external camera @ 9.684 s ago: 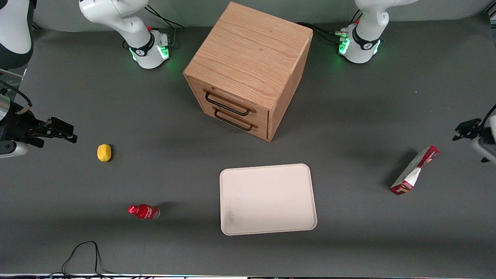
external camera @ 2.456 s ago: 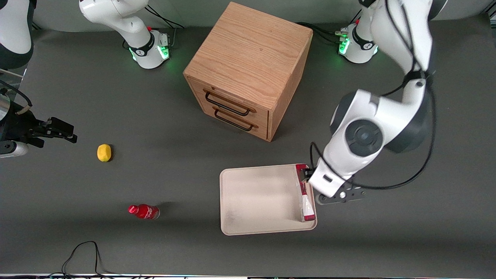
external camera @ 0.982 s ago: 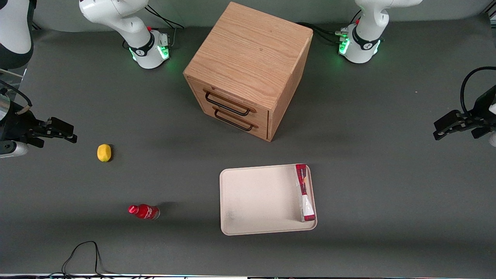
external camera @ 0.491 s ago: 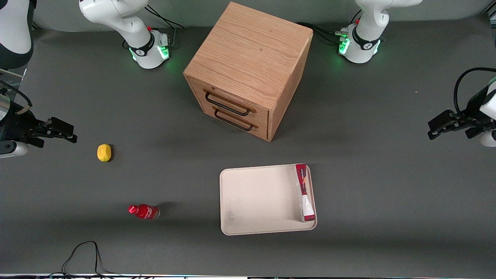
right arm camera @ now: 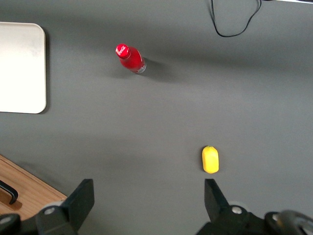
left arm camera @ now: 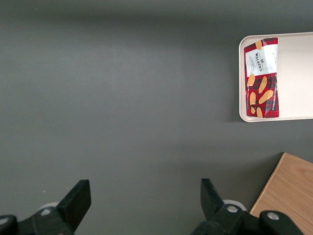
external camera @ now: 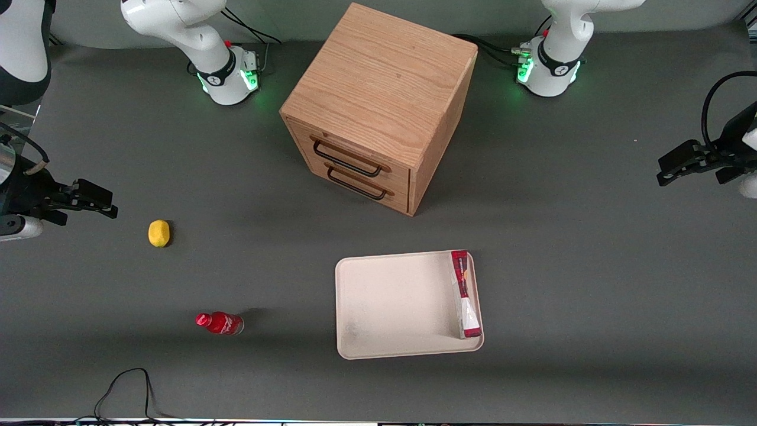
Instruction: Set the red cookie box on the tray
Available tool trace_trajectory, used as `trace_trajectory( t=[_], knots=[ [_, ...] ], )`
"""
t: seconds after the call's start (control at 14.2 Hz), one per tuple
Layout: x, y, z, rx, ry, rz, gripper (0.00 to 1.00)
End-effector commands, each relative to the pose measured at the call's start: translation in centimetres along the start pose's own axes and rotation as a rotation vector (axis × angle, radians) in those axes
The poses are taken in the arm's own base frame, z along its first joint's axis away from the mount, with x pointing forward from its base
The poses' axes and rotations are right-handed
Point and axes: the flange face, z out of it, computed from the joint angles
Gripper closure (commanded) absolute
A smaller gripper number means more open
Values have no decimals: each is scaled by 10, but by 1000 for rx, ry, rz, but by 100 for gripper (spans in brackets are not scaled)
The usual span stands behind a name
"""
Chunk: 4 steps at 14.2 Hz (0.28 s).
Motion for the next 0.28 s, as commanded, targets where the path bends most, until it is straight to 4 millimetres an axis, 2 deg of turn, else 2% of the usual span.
trace_trajectory(
  t=[0.0, 0.21],
  knots=[
    [-7, -4, -3, 9, -17, -9, 0],
    [-7, -3, -3, 9, -17, -15, 0]
  ],
)
